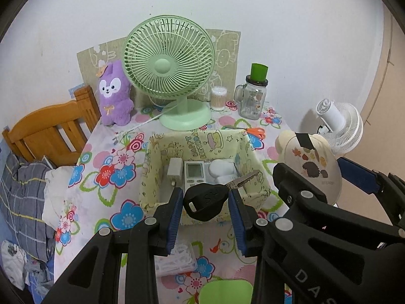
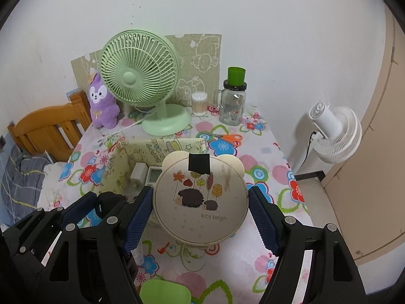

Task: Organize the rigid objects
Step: 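Carry key with left tool while right tool carries container over the box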

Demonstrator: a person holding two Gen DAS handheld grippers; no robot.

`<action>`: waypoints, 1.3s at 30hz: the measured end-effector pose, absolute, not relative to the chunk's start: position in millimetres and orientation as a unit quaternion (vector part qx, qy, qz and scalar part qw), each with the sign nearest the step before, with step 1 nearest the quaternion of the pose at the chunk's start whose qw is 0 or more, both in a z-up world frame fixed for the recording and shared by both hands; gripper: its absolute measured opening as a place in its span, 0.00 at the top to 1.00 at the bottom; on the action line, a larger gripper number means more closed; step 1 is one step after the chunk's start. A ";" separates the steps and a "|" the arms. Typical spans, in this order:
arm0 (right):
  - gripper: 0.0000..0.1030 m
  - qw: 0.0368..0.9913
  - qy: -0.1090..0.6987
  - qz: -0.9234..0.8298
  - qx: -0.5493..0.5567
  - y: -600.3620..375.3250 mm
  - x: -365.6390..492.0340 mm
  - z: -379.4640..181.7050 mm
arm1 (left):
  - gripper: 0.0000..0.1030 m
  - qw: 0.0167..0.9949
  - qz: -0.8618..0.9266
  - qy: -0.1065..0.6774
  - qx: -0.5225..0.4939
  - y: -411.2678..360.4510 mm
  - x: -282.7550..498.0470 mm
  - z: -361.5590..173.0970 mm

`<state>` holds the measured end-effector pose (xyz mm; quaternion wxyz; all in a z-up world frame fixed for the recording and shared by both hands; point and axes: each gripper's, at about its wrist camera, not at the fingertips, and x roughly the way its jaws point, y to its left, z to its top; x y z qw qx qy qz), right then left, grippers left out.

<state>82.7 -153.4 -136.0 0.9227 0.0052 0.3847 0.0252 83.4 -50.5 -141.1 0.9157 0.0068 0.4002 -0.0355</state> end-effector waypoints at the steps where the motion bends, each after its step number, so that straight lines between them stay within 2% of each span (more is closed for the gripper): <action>1: 0.25 0.923 0.384 0.026 0.005 -153.5 83.9 -135.0 | 0.64 0.916 -0.036 0.399 0.007 -50.5 84.7 -140.2; 17: 0.25 0.920 0.390 0.048 -0.002 -145.6 124.7 -137.2 | 0.64 0.913 -0.025 0.408 -0.004 -44.5 119.8 -141.7; 39: 0.25 0.903 0.426 0.064 0.001 -128.8 179.9 -176.3 | 0.64 0.890 -0.011 0.454 -0.023 -26.9 170.5 -182.4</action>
